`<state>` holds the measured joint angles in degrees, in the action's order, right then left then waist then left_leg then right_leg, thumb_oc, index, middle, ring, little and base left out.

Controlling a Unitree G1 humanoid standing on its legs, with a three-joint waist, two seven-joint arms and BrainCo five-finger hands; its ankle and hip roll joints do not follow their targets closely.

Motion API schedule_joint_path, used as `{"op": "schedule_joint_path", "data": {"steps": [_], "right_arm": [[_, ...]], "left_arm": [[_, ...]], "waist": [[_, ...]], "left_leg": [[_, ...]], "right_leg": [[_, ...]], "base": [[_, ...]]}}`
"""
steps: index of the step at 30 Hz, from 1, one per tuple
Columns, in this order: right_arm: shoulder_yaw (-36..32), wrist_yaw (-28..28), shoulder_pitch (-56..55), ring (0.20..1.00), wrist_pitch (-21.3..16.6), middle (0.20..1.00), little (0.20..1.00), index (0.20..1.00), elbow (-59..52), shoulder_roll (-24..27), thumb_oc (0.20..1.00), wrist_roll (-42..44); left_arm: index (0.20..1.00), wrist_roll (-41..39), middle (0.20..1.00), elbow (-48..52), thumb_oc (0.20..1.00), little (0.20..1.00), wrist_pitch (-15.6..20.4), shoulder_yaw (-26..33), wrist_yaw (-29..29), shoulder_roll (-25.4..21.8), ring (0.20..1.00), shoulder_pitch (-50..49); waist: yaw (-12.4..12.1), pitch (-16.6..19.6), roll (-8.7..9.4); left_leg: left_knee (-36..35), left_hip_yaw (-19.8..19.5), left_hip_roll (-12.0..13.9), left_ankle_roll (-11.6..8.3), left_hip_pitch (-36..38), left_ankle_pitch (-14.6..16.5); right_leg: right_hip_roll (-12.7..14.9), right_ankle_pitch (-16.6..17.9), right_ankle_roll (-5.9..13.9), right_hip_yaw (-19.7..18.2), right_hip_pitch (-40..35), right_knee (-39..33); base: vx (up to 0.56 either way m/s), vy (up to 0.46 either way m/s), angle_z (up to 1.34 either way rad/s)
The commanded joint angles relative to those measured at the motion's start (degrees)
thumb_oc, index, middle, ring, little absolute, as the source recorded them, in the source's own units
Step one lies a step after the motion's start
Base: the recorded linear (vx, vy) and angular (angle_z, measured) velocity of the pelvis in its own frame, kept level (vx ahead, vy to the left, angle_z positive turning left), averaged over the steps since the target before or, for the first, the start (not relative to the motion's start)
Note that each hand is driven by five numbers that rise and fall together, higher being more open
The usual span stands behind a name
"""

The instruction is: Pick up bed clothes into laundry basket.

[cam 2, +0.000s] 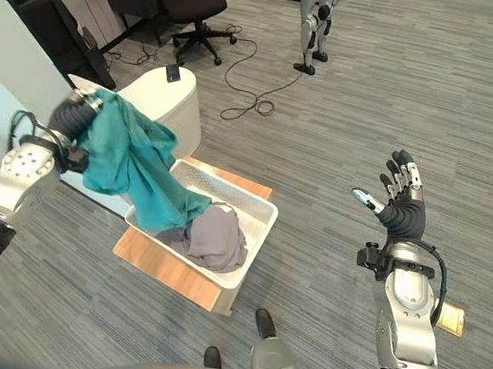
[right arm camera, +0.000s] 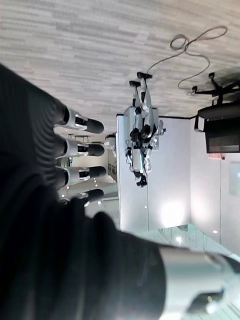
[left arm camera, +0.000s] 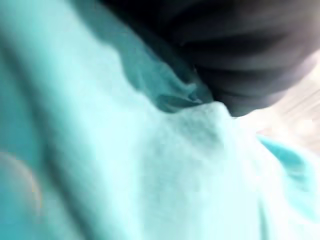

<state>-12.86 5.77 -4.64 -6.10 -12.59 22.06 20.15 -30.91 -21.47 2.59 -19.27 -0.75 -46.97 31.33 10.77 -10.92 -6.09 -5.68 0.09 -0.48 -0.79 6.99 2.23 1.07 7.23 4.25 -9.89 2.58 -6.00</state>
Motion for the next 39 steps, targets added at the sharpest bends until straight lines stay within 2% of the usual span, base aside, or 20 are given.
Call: {"op": "schedule_joint_path", "data": {"steps": [1,5,8,15,16,23,26,27,28,31,33,34,35,39], "right_arm": [[-0.30,-0.68,0.90,1.000,-2.95,1.000,1.000,1.000,-3.44,0.28,1.000,-1.09],[1.17,-1.41,0.28,1.000,-2.41,1.000,1.000,1.000,-4.13,0.01,1.000,-1.86],[1.70,-1.52,-0.40,1.000,-2.04,1.000,1.000,1.000,-4.03,-0.05,1.000,-2.10],[2.25,-1.87,-1.16,1.000,-1.67,1.000,1.000,1.000,-4.32,-0.03,1.000,-2.06],[2.22,-2.06,-1.69,1.000,-1.47,1.000,1.000,1.000,-4.55,0.20,1.000,-2.12],[1.54,-2.41,-2.46,1.000,-1.50,1.000,1.000,1.000,-4.56,0.69,1.000,-2.05],[1.39,-2.92,-2.92,1.000,-1.20,1.000,1.000,1.000,-4.34,0.99,1.000,-2.12],[1.24,-2.99,-2.93,1.000,-0.96,1.000,1.000,1.000,-4.32,1.44,1.000,-2.16],[1.22,-3.00,-2.88,1.000,-0.95,1.000,1.000,1.000,-4.32,1.26,1.000,-2.15],[0.98,-4.34,-2.69,1.000,-0.94,1.000,1.000,1.000,-4.53,1.99,1.000,-1.14],[0.99,-4.77,-2.55,1.000,-1.27,1.000,1.000,1.000,-4.35,1.94,1.000,-0.72],[0.99,-4.77,-2.55,1.000,-1.27,1.000,1.000,1.000,-4.35,1.94,1.000,-0.72],[1.00,-5.17,-2.52,1.000,-1.60,1.000,1.000,1.000,-3.93,1.89,1.000,-0.21],[1.55,-5.86,-1.97,1.000,-2.15,1.000,1.000,1.000,-3.53,2.06,1.000,0.72]], "left_arm": [[0.200,4.16,0.200,-1.24,0.200,0.200,0.95,-0.96,1.20,0.78,0.200,4.95],[0.200,6.32,0.200,-4.37,0.200,0.200,0.23,-1.50,0.39,9.30,0.200,4.70],[0.200,7.67,0.200,-7.13,0.200,0.200,0.27,-1.76,-0.60,13.27,0.200,5.97],[0.200,8.85,0.200,-11.03,0.200,0.200,0.35,-2.08,-1.48,17.82,0.200,7.23],[1.000,11.39,1.000,-14.28,1.000,1.000,-0.37,-3.22,-0.40,18.08,1.000,8.69],[1.000,14.31,1.000,-15.29,1.000,1.000,-0.61,-4.32,0.97,14.65,1.000,10.36],[1.000,15.54,1.000,-14.69,1.000,1.000,-1.31,-5.80,3.57,10.26,1.000,10.86],[1.000,16.43,1.000,-14.39,1.000,1.000,-2.09,-7.73,6.20,7.63,1.000,11.71],[1.000,16.38,1.000,-14.40,1.000,1.000,-2.14,-7.85,6.35,7.47,1.000,11.88],[1.000,14.87,1.000,-9.06,1.000,1.000,-2.33,-14.27,13.05,-5.78,1.000,15.52],[1.000,12.58,1.000,-5.21,1.000,1.000,-1.69,-15.23,14.50,-11.59,1.000,15.63],[1.000,12.58,1.000,-5.21,1.000,1.000,-1.69,-15.23,14.50,-11.59,1.000,15.63],[1.000,9.74,1.000,0.12,1.000,1.000,-0.99,-15.61,16.49,-18.24,1.000,14.63],[1.000,6.73,1.000,5.03,1.000,1.000,0.01,-15.60,19.09,-26.09,1.000,11.95]], "waist": [[-0.01,1.78,-0.13],[0.51,1.27,0.22],[1.20,0.82,0.21],[2.29,0.19,0.10],[3.04,-0.21,0.03],[3.42,-0.44,-0.53],[2.93,-0.29,-0.98],[2.81,-0.15,-1.34],[2.78,-0.20,-1.18],[1.88,0.23,-2.08],[1.18,0.39,-2.17],[1.18,0.39,-2.17],[0.49,0.69,-2.11],[-0.76,0.97,-2.16]], "left_leg": [[0.68,0.05,0.12,-1.39,-0.55,-0.40],[0.68,-0.06,0.13,-1.41,-0.77,-0.35],[0.68,0.01,0.10,-1.39,-1.09,-0.32],[0.68,0.83,0.15,-1.48,-1.72,-0.33],[0.68,1.61,0.28,-1.56,-2.16,-0.35],[0.68,2.29,0.22,-1.63,-2.29,-0.35],[0.68,2.11,0.18,-1.66,-2.13,-0.37],[0.68,2.00,0.12,-1.66,-2.09,-0.44],[0.68,1.96,0.11,-1.66,-2.07,-0.42],[0.68,1.35,0.05,-1.79,-1.68,-0.51],[0.68,0.97,0.04,-1.91,-1.58,-0.63],[0.68,0.97,0.04,-1.91,-1.58,-0.63],[0.68,0.50,-0.02,-2.02,-1.62,-0.78],[0.68,-0.26,0.01,-2.24,-1.70,-1.54]], "right_leg": [[3.31,-7.91,5.02,1.65,-3.91,4.62],[3.32,-8.17,4.78,1.76,-3.87,4.73],[3.32,-8.27,4.69,1.73,-3.32,5.13],[3.25,-8.04,4.70,1.06,-2.42,4.95],[3.14,-7.59,4.78,0.57,-1.69,4.80],[3.13,-7.28,5.05,0.08,-1.46,4.48],[3.18,-7.25,5.11,0.36,-1.82,4.27],[3.18,-7.25,5.17,0.47,-2.03,4.19],[3.19,-7.26,5.16,0.50,-2.07,4.16],[3.54,-7.22,5.50,1.17,-2.91,3.79],[3.63,-7.21,5.63,1.62,-3.24,3.62],[3.63,-7.21,5.63,1.62,-3.24,3.62],[3.71,-7.06,5.77,2.06,-3.52,3.41],[3.81,-6.60,5.94,2.82,-3.81,3.40]], "base": [[0.03,0.009,0.04],[0.01,0.001,0.00],[0.00,0.000,0.00],[0.00,0.000,-0.03],[0.00,0.000,-0.12],[0.01,0.001,-0.05],[0.00,0.000,0.00],[0.00,0.000,0.00],[0.00,0.000,0.00],[0.00,-0.023,0.06],[0.00,-0.020,0.06],[-0.01,-0.029,0.13],[0.00,-0.028,0.15],[-0.03,-0.027,0.10]]}}
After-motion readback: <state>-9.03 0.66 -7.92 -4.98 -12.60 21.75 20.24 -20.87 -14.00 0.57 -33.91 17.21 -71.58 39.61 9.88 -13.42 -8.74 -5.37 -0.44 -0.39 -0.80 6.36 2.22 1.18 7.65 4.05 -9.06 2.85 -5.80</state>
